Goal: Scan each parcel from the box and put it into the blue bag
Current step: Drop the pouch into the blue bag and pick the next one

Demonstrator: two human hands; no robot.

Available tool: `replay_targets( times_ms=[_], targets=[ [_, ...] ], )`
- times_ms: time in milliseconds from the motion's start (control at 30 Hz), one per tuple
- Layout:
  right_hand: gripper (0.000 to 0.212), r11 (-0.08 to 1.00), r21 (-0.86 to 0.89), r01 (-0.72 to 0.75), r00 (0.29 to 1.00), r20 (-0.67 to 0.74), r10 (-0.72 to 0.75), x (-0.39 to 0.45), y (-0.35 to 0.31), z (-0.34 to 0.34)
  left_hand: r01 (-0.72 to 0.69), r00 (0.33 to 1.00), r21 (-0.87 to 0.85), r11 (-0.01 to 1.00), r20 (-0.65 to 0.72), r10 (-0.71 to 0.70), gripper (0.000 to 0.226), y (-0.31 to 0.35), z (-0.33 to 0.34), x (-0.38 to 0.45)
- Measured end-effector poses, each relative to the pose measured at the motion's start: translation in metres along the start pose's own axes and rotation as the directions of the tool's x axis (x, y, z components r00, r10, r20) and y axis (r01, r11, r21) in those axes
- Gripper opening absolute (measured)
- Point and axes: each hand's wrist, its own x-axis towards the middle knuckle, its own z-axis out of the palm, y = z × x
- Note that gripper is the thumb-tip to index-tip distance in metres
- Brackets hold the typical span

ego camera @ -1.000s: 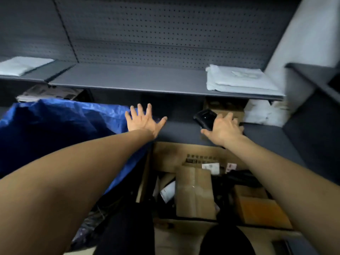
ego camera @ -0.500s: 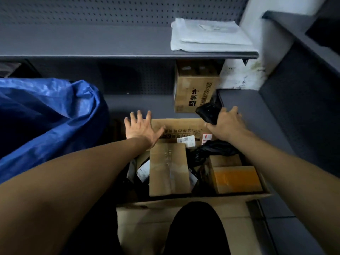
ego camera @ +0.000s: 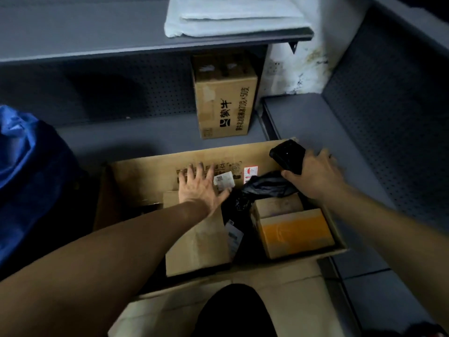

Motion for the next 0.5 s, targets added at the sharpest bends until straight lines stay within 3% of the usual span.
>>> replay_targets(
  times_ms=[233, 367, 500],
  targets=[
    [0.085, 0.998, 0.01, -0.067, 0.997, 0.045, 0.067, 0.017, 0.045, 0.032, -0.231, 0.973, -0.005, 0.973, 0.029, 0.231, 0.079, 0.073, 0.038, 0.029],
    [0.082, 0.996, 0.037, -0.075, 0.995, 0.072, 0.073, 0.023, 0.057, 0.052, -0.368, 0.929, 0.031, 0.929, 0.038, 0.367, 0.058, 0.098, 0.056, 0.042],
    [0.083, 0.995, 0.038, -0.087, 0.992, 0.094, 0.083, 0.029, 0.062, 0.07, -0.419, 0.905, 0.017, 0.908, 0.086, 0.416, 0.05, 0.109, 0.073, 0.051]
  ],
)
